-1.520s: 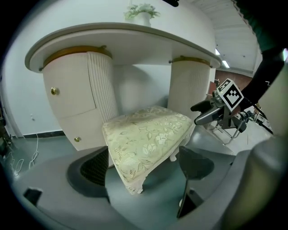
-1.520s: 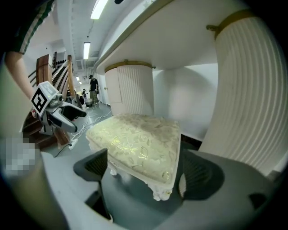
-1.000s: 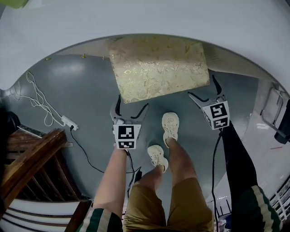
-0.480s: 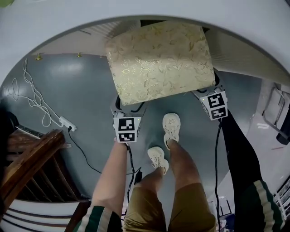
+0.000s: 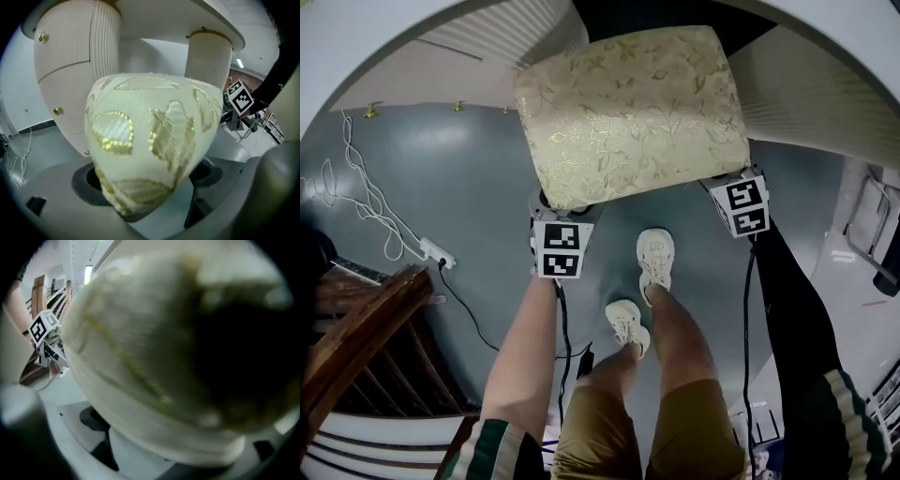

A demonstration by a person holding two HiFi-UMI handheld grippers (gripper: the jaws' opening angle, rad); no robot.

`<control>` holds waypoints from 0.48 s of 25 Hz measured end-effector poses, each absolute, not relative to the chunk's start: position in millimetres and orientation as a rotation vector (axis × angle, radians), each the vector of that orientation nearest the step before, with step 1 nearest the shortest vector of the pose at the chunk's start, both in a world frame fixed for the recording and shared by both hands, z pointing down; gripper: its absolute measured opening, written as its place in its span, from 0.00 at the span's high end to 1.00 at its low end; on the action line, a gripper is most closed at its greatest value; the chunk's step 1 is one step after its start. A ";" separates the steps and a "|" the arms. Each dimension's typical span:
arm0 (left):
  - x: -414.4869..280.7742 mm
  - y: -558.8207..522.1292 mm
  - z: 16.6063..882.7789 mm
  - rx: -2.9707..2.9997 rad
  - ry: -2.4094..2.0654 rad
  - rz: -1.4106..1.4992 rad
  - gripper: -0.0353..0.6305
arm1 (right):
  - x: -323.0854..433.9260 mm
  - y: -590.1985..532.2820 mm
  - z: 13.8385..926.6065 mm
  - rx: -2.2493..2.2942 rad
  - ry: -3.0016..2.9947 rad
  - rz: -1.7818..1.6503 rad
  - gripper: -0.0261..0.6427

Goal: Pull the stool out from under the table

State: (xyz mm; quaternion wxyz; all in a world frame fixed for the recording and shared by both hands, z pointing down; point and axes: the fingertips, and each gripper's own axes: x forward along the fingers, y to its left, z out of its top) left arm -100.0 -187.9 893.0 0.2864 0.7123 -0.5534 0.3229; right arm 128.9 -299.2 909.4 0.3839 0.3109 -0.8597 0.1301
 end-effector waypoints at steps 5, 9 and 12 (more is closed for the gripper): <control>-107.4 -189.8 892.9 1.896 -1.396 0.933 0.23 | 128.3 -289.7 907.6 0.820 -2.167 0.371 0.28; -109.9 -190.4 891.2 1.914 -1.328 0.958 0.23 | 130.2 -278.1 904.4 0.860 -2.127 0.422 0.28; -110.7 -189.0 890.4 1.928 -1.278 0.977 0.23 | 133.4 -266.4 904.0 0.891 -2.095 0.466 0.28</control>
